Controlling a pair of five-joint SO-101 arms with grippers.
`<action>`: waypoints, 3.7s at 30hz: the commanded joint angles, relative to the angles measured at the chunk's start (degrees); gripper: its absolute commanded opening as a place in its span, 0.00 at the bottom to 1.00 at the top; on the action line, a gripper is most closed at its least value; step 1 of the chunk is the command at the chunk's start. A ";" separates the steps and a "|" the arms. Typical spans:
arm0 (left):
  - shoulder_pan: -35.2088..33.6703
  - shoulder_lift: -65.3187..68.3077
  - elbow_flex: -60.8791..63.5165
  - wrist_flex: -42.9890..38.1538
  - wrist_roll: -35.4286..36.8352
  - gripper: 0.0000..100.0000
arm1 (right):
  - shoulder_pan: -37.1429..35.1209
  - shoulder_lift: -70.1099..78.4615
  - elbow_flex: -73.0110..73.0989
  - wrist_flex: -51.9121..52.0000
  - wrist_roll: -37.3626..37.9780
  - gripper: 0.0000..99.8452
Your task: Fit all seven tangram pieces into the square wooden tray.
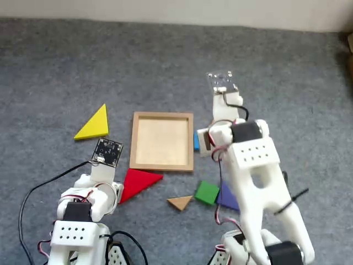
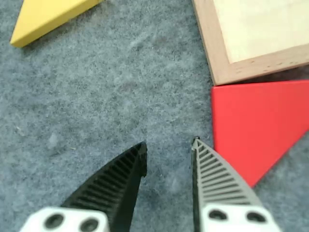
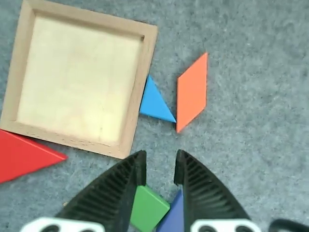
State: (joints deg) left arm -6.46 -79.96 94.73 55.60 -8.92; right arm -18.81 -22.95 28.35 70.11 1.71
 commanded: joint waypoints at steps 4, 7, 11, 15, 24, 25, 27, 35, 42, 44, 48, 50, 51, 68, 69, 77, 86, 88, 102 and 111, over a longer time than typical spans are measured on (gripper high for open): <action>0.48 0.13 -1.27 -0.88 0.00 0.16 | 0.84 4.53 -4.97 -0.92 0.35 0.11; 0.40 0.13 -3.74 -0.53 0.00 0.16 | 1.89 5.05 -5.32 -0.92 0.35 0.11; 0.40 0.13 -6.02 -0.53 0.00 0.16 | 3.74 5.23 -5.32 -3.30 0.70 0.11; -3.12 0.13 -10.15 -0.53 0.00 0.16 | 4.26 5.23 -5.32 -5.23 0.79 0.14; -22.20 0.13 -18.68 -0.70 0.00 0.16 | 4.00 12.09 -12.09 -4.97 0.97 0.25; -23.25 0.13 -19.30 -0.53 0.00 0.16 | 4.00 13.85 -13.32 -4.97 2.02 0.25; -24.57 0.13 -19.65 -0.53 0.00 0.16 | 4.00 17.63 -15.60 -4.88 4.48 0.25; -24.66 0.22 -17.89 1.23 0.00 0.16 | 4.09 27.21 -21.14 -4.97 5.45 0.25; -20.97 2.51 -24.22 6.07 -4.75 0.23 | 6.29 28.44 -21.14 -5.41 5.19 0.25; -19.74 4.88 -28.09 8.53 -6.68 0.23 | 7.25 28.53 -21.05 -5.49 5.19 0.25; -16.31 12.70 -35.91 11.43 -11.96 0.24 | 8.13 28.53 -20.97 -5.49 5.10 0.25; -15.34 17.89 -39.52 12.13 -14.42 0.24 | 8.22 28.62 -20.88 -5.49 5.10 0.25; -15.16 20.88 -41.36 12.22 -15.21 0.25 | 8.31 28.62 -20.88 -5.49 5.10 0.25; -13.49 79.43 -81.10 12.31 -28.84 0.34 | 9.01 28.44 -15.60 -10.68 5.10 0.25; -12.70 82.15 -83.38 12.31 -28.75 0.34 | 9.01 28.44 -15.60 -10.68 5.10 0.25; -9.54 99.82 -100.44 16.09 -28.75 0.34 | 9.01 28.44 -15.52 -10.68 5.10 0.25; -9.27 116.35 -117.05 19.60 -28.57 0.34 | 9.01 28.44 -15.43 -10.68 5.19 0.25; -9.89 119.34 -119.52 20.13 -28.57 0.34 | 9.01 28.44 -15.43 -10.68 5.19 0.25; -10.07 128.66 -128.92 28.66 -28.84 0.27 | 10.33 28.44 -15.43 -10.68 5.19 0.25; -6.81 128.48 -135.25 40.00 -28.57 0.16 | 10.42 28.44 -15.52 -10.68 5.19 0.25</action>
State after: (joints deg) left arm -15.87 48.31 -37.41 90.95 -37.14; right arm -9.23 6.68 13.14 60.18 6.46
